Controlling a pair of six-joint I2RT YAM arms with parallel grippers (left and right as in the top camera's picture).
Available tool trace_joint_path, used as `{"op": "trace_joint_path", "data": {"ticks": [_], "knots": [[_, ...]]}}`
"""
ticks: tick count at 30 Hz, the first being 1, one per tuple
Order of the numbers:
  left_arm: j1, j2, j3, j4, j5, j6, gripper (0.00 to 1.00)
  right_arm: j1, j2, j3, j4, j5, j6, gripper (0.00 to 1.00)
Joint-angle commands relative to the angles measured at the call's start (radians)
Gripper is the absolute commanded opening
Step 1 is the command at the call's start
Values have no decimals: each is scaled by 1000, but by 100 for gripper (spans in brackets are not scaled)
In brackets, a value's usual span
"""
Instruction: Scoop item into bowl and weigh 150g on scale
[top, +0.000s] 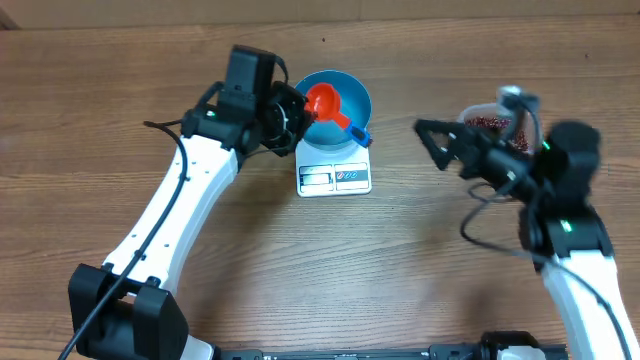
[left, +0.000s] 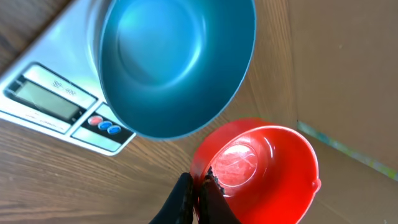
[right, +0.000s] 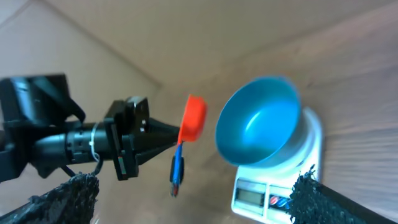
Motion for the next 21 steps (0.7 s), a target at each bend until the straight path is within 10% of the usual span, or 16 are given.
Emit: {"op": "trace_joint_path", "data": {"ticks": [1,11,21], "knots": [[-14,-2,5,-1,-30,-59,4,58,92,47,15,-62,10,100],[-18,-1,5,-63,-71,-121,4,100,223,47,224,-57,239,100],[-19,-1,5,-107,-56,-120,4,228,256,47,197,140,268,73]]}}
